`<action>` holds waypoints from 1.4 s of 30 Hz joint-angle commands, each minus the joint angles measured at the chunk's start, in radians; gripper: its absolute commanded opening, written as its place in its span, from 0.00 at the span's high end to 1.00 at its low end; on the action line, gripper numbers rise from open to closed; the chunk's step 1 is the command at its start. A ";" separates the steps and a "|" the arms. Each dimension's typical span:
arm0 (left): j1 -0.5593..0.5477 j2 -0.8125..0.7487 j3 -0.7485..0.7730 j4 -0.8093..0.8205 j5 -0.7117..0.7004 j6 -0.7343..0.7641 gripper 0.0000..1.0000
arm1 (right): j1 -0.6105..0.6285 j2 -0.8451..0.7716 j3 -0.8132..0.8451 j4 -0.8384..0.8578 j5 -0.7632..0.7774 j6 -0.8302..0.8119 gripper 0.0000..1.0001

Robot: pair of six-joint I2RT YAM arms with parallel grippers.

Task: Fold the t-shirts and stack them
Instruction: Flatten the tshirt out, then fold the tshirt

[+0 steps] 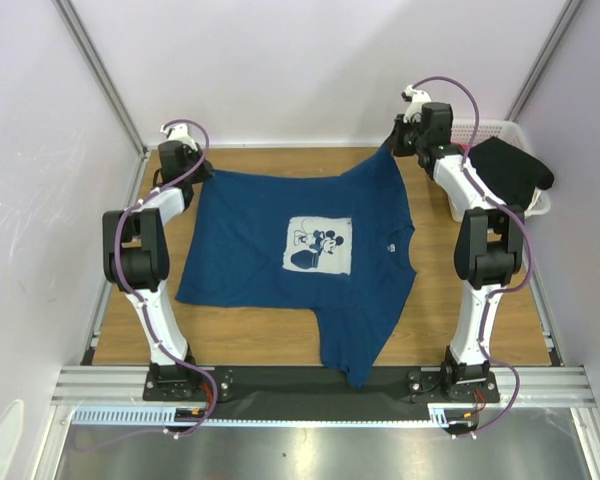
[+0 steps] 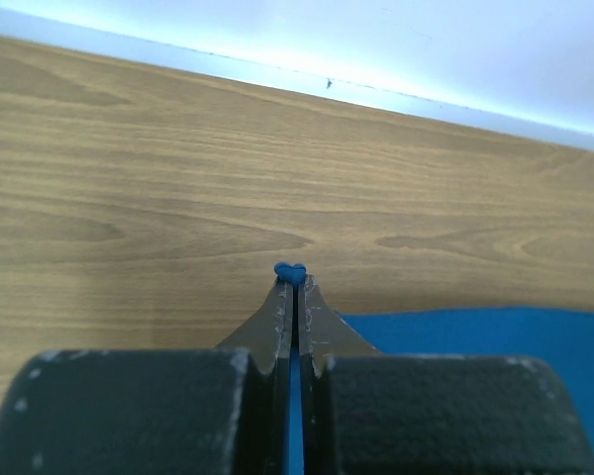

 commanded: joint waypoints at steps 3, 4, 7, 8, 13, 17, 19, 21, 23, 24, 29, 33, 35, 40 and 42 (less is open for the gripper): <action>0.039 -0.068 -0.035 0.050 0.063 0.089 1.00 | -0.003 -0.160 -0.091 0.014 0.005 -0.037 1.00; 0.047 -0.072 -0.046 0.054 0.066 0.087 1.00 | -0.003 -0.174 -0.108 0.017 0.007 -0.037 1.00; 0.062 -0.101 -0.087 0.071 0.082 0.092 1.00 | -0.003 -0.235 -0.179 0.029 0.016 -0.040 1.00; 0.065 -0.114 -0.105 0.074 0.080 0.096 1.00 | -0.003 -0.247 -0.194 0.034 0.020 -0.040 1.00; 0.081 -0.131 -0.139 0.082 0.097 0.095 1.00 | -0.006 -0.307 -0.269 0.037 0.039 -0.040 1.00; 0.081 -0.152 -0.179 0.103 0.112 0.090 1.00 | -0.007 -0.339 -0.306 0.032 0.040 -0.036 1.00; 0.081 -0.169 -0.193 0.108 0.111 0.090 1.00 | -0.007 -0.355 -0.322 0.031 0.047 -0.039 1.00; 0.081 -0.178 -0.213 0.108 0.109 0.099 1.00 | -0.007 -0.376 -0.343 0.023 0.054 -0.040 1.00; 0.082 -0.193 -0.228 0.102 0.115 0.113 1.00 | -0.007 -0.390 -0.364 0.014 0.063 -0.043 1.00; 0.081 -0.200 -0.234 0.101 0.121 0.116 1.00 | -0.007 -0.405 -0.371 0.011 0.069 -0.043 1.00; 0.079 -0.255 -0.294 0.088 0.111 0.130 1.00 | -0.001 -0.474 -0.459 -0.003 0.073 -0.022 1.00; 0.081 -0.296 -0.346 0.068 0.103 0.164 1.00 | 0.000 -0.572 -0.553 -0.006 0.093 -0.010 1.00; 0.081 -0.308 -0.368 0.055 0.108 0.202 1.00 | 0.000 -0.605 -0.585 -0.018 0.096 -0.006 1.00; 0.082 -0.342 -0.389 -0.007 0.129 0.278 1.00 | 0.000 -0.680 -0.670 -0.059 0.088 0.015 1.00; 0.081 -0.353 -0.392 -0.033 0.132 0.296 1.00 | 0.003 -0.695 -0.696 -0.067 0.077 0.024 1.00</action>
